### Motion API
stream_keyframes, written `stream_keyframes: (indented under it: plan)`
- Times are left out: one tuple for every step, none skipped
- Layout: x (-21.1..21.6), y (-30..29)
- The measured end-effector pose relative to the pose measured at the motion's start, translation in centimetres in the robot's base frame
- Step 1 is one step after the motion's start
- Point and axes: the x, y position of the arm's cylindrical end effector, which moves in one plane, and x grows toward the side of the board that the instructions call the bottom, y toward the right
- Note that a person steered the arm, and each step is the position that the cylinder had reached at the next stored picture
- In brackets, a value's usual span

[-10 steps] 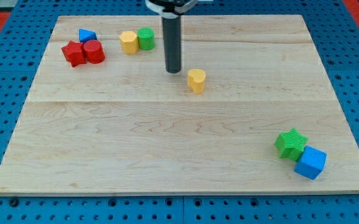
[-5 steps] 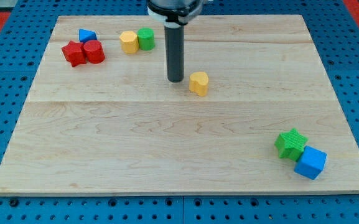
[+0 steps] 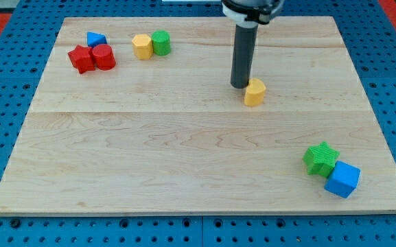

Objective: Push the yellow heart into the green star

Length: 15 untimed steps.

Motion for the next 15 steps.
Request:
stream_keyframes:
  plan:
    - [3.0, 0.4]
    - [2.9, 1.4]
    - [-1.1, 0.7]
    - [-1.4, 4.8]
    - [0.0, 4.2]
    - [2.2, 3.4]
    - [5.4, 3.3]
    - [7.7, 3.8]
    - [7.5, 1.2]
    - [8.9, 0.9]
    - [10.4, 4.6]
    - [10.4, 5.3]
    - [10.2, 7.4]
    - [6.6, 5.7]
    - [0.3, 5.3]
